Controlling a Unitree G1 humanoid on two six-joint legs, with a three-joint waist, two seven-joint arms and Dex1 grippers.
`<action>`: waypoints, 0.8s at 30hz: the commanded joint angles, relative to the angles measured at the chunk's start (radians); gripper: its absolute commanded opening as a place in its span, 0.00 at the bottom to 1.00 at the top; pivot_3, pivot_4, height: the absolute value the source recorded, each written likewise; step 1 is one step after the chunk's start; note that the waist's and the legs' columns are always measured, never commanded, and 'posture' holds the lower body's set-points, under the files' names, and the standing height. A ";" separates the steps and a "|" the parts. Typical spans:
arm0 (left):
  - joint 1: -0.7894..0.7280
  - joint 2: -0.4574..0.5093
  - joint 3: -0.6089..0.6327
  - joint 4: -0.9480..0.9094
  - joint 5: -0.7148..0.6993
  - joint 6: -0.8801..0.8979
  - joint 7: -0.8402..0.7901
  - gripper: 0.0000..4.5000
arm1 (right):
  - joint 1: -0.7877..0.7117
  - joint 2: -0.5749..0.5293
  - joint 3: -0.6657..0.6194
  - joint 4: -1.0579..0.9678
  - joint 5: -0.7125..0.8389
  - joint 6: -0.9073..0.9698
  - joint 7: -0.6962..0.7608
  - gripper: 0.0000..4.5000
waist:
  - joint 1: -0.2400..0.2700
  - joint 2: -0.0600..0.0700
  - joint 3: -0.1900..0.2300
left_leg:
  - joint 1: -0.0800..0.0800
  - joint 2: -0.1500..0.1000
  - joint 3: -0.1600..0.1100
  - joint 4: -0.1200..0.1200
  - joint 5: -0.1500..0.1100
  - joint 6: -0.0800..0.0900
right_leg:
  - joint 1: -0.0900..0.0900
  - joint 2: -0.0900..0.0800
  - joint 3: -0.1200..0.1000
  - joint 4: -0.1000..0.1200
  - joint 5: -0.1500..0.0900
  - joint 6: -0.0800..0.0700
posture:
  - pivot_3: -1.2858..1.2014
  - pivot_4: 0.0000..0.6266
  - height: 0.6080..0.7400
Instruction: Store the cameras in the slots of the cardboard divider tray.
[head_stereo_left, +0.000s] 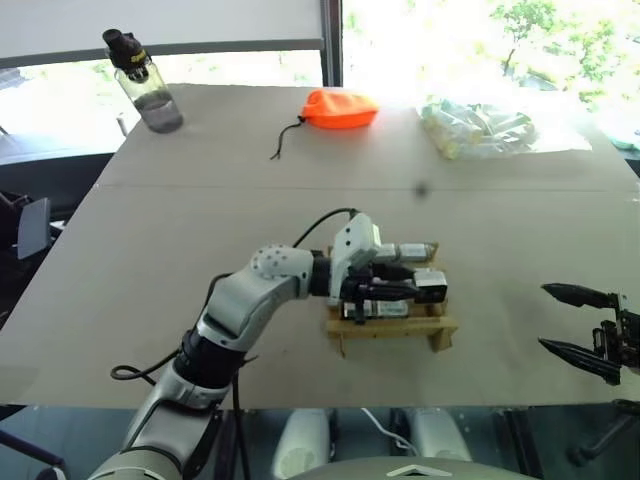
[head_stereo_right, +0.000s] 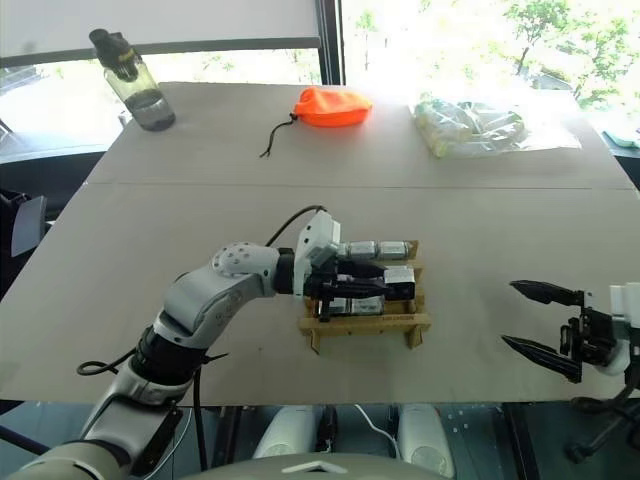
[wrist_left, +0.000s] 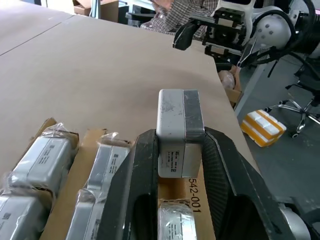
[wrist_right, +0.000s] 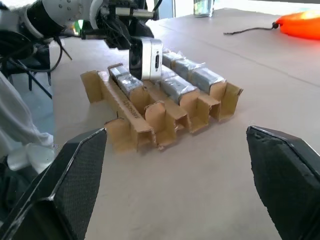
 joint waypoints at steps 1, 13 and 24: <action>-0.028 -0.015 -0.023 0.001 0.025 -0.042 -0.028 0.15 | -0.036 -0.061 0.059 0.070 0.025 -0.142 0.075 0.98 | 0.000 0.000 0.000 | 0.000 0.000 0.000 0.000 0.000 0.000 | 0.000 0.000 0.000 0.000 0.000 0.000 | 0.52 0.24 1.00; 0.012 0.051 -0.082 -0.119 0.153 -0.043 0.013 0.15 | -0.075 -0.083 0.133 0.145 0.054 -0.226 0.075 0.98 | 0.000 0.000 0.000 | 0.000 0.001 0.001 0.000 0.000 0.000 | 0.000 -0.001 0.001 0.000 0.000 0.000 | 0.52 0.24 1.00; 0.039 0.014 -0.090 -0.154 0.178 0.046 0.131 0.15 | -0.092 -0.073 0.119 0.161 0.051 -0.232 0.075 0.98 | 0.000 0.000 0.000 | 0.000 0.001 0.001 0.000 0.000 0.000 | 0.000 -0.001 0.001 0.000 0.000 0.000 | 0.52 0.24 1.00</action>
